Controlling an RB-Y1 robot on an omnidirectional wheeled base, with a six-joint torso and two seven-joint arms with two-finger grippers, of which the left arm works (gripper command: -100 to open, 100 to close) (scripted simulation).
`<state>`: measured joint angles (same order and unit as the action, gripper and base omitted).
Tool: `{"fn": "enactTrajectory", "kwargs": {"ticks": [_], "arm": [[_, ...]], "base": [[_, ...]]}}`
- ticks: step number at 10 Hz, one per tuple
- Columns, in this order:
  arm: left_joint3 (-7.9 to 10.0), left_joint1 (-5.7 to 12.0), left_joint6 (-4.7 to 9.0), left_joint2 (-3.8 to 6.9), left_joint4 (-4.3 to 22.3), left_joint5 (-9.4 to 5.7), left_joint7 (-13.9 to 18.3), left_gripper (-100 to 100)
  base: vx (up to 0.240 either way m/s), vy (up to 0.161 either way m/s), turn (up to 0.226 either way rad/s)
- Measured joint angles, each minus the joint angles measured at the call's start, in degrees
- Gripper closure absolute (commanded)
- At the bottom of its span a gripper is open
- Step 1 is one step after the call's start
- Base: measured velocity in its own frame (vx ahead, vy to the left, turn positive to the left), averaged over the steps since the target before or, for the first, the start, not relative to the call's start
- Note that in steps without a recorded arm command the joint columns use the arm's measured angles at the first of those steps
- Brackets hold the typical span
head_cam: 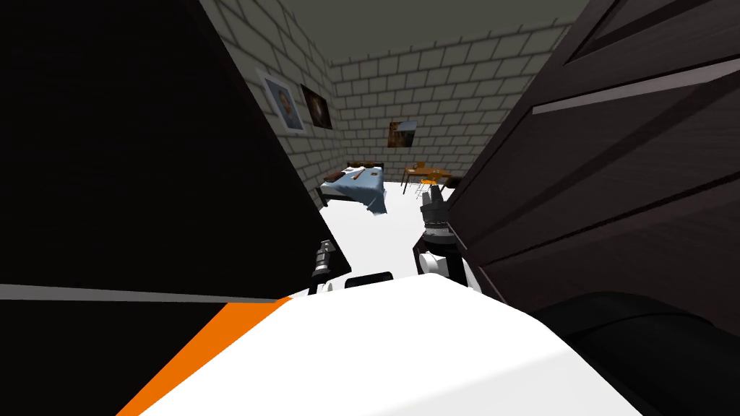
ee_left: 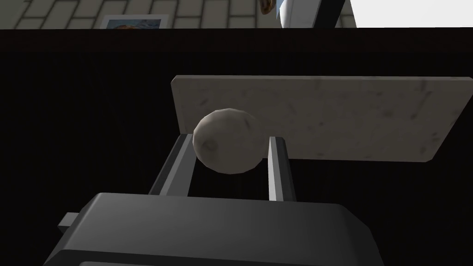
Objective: Push the door open
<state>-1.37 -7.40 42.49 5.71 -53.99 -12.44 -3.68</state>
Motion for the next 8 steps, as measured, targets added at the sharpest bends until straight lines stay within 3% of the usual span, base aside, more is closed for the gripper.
{"fn": "enactTrajectory", "kwargs": {"ticks": [2, 8], "arm": [[1.55, 0.45, 0.05, -0.21, 0.4, -0.38, -0.4, 100], [3.96, 0.43, -0.29, -0.06, 0.9, -1.56, -0.9, 100]], "base": [[0.129, -0.058, 0.049], [0.174, -0.033, 0.052]]}}
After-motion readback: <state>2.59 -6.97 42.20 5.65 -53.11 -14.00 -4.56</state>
